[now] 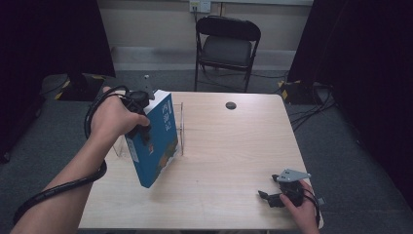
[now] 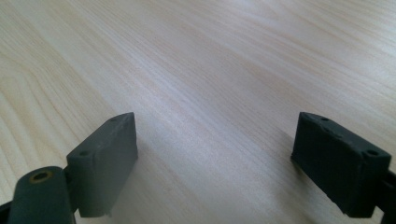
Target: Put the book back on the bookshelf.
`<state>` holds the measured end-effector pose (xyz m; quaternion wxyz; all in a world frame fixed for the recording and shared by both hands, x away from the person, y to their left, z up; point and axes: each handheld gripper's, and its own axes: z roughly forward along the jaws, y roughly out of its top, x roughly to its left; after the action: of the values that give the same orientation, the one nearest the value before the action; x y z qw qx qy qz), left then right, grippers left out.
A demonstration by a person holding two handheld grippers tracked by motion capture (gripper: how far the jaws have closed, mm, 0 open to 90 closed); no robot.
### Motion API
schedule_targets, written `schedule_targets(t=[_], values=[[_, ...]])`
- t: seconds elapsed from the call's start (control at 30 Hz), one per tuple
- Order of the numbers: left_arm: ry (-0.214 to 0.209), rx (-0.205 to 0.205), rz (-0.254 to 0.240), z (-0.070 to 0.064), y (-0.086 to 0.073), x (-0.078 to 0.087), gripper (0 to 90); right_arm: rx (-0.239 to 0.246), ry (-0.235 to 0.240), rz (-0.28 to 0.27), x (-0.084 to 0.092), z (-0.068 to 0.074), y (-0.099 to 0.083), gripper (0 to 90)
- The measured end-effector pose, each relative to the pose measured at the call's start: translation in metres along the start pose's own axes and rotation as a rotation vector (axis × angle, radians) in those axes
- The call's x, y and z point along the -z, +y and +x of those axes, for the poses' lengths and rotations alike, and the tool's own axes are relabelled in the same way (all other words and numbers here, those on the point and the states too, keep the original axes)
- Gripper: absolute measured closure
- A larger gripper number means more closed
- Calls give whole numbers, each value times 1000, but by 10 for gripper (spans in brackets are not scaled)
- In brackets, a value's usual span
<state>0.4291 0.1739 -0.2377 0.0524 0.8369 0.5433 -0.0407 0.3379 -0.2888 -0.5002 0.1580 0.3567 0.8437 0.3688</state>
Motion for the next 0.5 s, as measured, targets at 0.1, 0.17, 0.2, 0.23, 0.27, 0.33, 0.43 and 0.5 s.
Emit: schedule_targets(t=[0.1,0.17,0.2,0.23,0.27,0.33,0.43,0.5], values=[[1,2,-4,-2,3,0,621,0,1,2,0,0,0,131],[1,3,-6,-2,4,0,621,1,0,0,0,0,0,131],[1,3,-6,-2,4,0,621,1,0,0,0,0,0,131],[6,7,-10,-2,5,0,621,1,1,1,0,0,0,131],[6,7,-10,-2,5,0,621,1,1,1,0,0,0,131],[-1,15,-13,-1,7,-1,621,2,-1,3,0,0,0,131],[0,24,-15,-2,9,0,621,1,2,1,0,0,0,131],[1,31,-19,-2,10,0,621,1,1,1,0,0,0,131]])
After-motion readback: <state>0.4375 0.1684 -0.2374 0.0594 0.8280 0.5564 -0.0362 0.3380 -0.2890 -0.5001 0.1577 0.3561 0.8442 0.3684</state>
